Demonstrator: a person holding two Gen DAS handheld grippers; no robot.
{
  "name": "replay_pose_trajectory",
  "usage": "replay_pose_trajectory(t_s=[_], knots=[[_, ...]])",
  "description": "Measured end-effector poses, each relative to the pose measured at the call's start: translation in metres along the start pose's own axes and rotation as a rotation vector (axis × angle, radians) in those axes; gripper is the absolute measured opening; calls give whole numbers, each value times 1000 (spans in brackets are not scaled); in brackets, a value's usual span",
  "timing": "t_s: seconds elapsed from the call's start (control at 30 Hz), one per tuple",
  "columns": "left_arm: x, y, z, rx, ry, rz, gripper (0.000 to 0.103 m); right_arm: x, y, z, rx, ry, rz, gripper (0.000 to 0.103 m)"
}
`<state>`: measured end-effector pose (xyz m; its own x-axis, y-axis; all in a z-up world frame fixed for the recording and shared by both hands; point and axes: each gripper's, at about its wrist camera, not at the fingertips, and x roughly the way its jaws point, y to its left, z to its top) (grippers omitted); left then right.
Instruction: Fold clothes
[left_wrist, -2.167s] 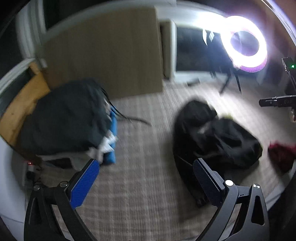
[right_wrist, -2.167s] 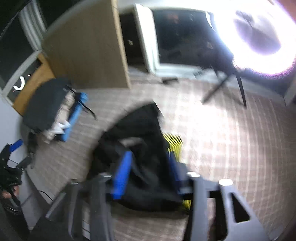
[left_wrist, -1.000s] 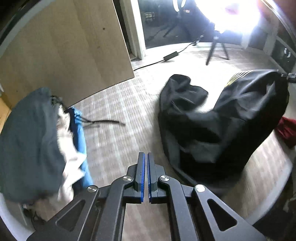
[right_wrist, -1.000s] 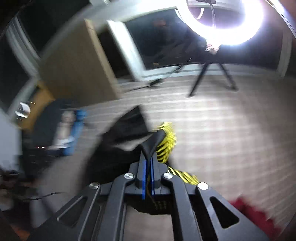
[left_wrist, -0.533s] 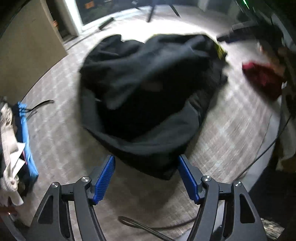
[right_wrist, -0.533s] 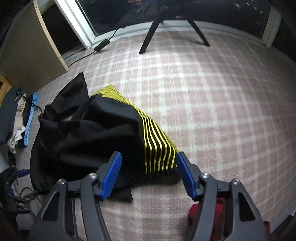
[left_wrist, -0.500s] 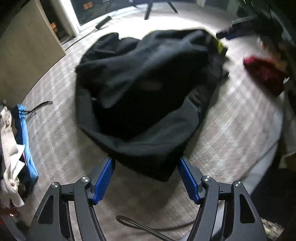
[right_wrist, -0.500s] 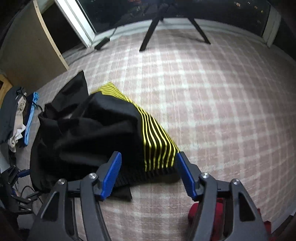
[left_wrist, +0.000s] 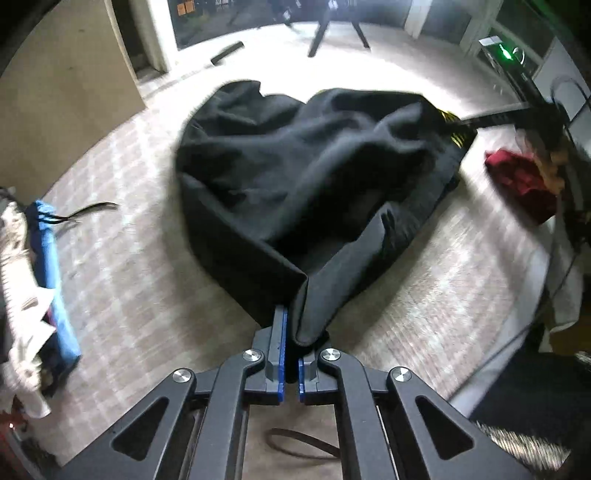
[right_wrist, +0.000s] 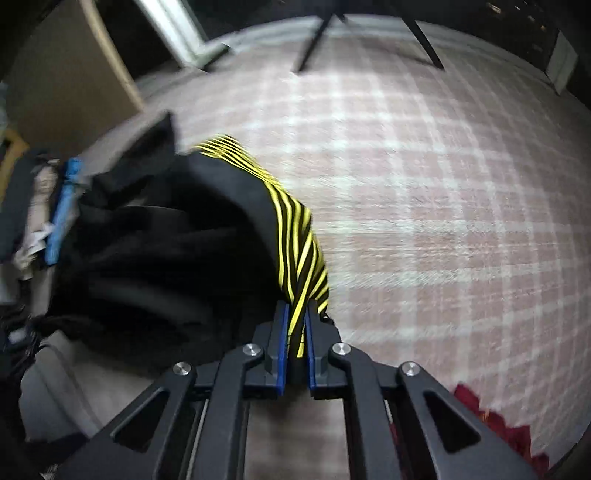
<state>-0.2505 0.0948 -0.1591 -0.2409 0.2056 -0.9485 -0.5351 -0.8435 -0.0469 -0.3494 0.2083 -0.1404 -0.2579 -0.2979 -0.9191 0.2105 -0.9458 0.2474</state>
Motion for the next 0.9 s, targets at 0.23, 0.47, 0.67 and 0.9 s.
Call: replay_pose_trajectory(t_s=[0.23, 0.47, 0.67, 0.9], knots=[[-1, 75, 68, -13, -37, 78, 16, -22, 4, 50, 84, -71, 91, 8], [45, 132, 117, -80, 39, 268, 42, 5, -16, 77, 49, -60, -106, 36], [24, 100, 66, -27, 19, 72, 54, -8, -9, 43, -94, -82, -98, 58], [58, 73, 52, 16, 58, 72, 54, 18, -24, 19, -91, -1, -81, 58]])
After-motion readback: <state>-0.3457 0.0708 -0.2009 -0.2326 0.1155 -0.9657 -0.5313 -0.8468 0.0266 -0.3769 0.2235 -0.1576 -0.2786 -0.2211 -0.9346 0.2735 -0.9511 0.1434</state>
